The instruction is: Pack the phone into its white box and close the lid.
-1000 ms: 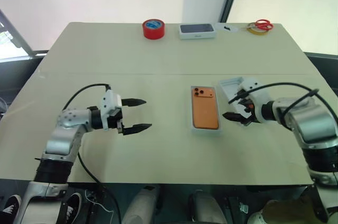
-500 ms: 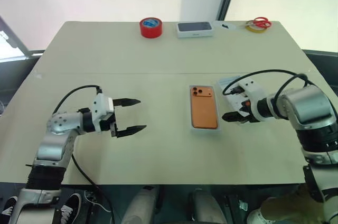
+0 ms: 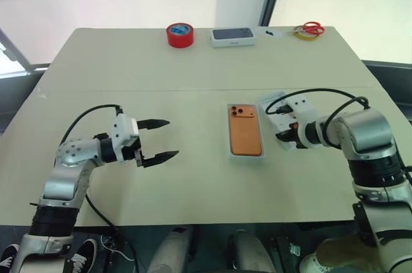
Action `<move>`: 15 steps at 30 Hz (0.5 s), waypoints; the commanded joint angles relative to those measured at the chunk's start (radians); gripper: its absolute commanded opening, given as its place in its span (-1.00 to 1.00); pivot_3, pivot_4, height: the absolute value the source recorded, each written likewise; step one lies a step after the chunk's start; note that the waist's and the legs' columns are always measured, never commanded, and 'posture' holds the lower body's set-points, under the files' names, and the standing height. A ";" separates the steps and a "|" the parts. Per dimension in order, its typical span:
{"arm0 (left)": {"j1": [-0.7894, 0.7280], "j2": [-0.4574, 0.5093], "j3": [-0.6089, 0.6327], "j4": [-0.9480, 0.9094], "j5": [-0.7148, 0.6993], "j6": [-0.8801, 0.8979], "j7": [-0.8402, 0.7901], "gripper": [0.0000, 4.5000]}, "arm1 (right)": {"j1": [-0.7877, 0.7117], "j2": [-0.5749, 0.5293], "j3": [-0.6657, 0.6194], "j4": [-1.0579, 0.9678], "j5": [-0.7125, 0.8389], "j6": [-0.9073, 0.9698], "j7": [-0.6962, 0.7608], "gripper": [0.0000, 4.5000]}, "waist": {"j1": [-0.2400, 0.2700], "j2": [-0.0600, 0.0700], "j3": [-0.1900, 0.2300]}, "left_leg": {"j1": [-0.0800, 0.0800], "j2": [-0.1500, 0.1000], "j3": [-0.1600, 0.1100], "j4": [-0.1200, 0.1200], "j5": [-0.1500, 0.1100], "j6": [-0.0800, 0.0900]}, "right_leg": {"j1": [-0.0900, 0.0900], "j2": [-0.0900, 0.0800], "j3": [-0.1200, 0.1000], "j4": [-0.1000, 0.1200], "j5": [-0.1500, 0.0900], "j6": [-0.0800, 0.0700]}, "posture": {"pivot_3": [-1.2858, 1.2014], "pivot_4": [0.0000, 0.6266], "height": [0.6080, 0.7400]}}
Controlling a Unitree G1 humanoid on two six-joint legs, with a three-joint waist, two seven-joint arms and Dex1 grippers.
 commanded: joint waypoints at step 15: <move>-0.062 -0.066 0.012 -0.012 -0.032 0.085 0.126 1.00 | -0.264 0.617 -0.823 0.006 0.277 -0.019 -0.198 -0.97 | -0.003 0.002 0.001 | 0.000 0.001 0.000 -0.001 0.003 0.000 | -0.002 0.002 0.001 0.003 0.000 0.000 | 0.03 -0.52 0.94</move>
